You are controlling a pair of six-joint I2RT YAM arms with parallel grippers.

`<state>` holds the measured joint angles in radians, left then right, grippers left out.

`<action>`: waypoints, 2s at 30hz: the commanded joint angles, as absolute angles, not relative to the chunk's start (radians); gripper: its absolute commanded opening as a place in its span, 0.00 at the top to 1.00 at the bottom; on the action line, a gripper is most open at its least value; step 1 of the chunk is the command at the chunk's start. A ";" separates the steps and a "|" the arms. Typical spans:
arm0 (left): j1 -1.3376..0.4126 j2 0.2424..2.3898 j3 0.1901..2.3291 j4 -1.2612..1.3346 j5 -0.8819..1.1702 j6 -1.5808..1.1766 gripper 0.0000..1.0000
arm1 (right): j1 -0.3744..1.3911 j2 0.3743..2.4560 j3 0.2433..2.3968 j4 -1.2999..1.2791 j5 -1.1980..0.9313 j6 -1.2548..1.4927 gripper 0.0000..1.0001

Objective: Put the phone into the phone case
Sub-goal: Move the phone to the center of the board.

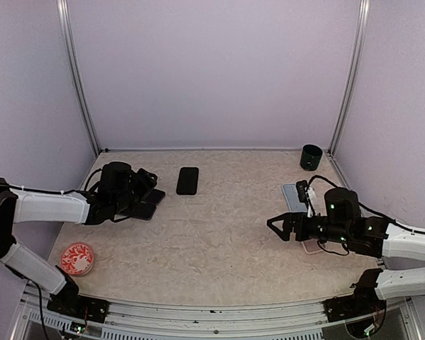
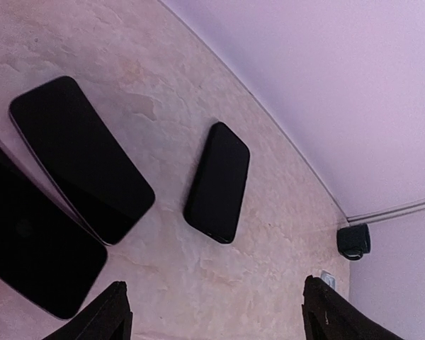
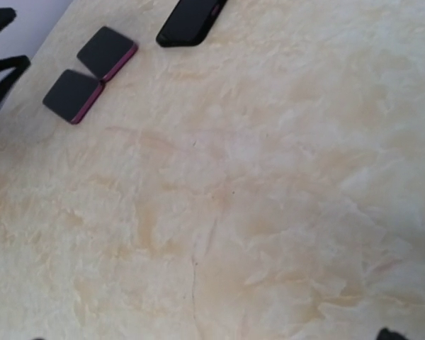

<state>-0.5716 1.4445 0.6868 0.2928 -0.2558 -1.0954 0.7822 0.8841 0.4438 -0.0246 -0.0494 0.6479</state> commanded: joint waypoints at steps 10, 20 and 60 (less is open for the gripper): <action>-0.323 1.455 0.751 0.022 -0.281 -0.954 0.01 | 0.775 0.931 0.429 0.065 -0.114 0.657 0.00; -0.236 1.627 0.818 0.065 -0.225 -0.900 0.01 | 0.775 0.858 0.398 0.042 -0.103 0.668 0.00; -0.322 1.815 0.759 0.264 -0.025 -0.834 0.04 | 0.775 0.966 0.407 0.109 -0.125 0.675 0.00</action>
<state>-0.2722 1.7855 0.8009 0.2794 -0.0826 -0.8215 0.7822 0.9600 0.3805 0.0811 -0.1173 0.6773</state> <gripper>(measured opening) 0.963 0.996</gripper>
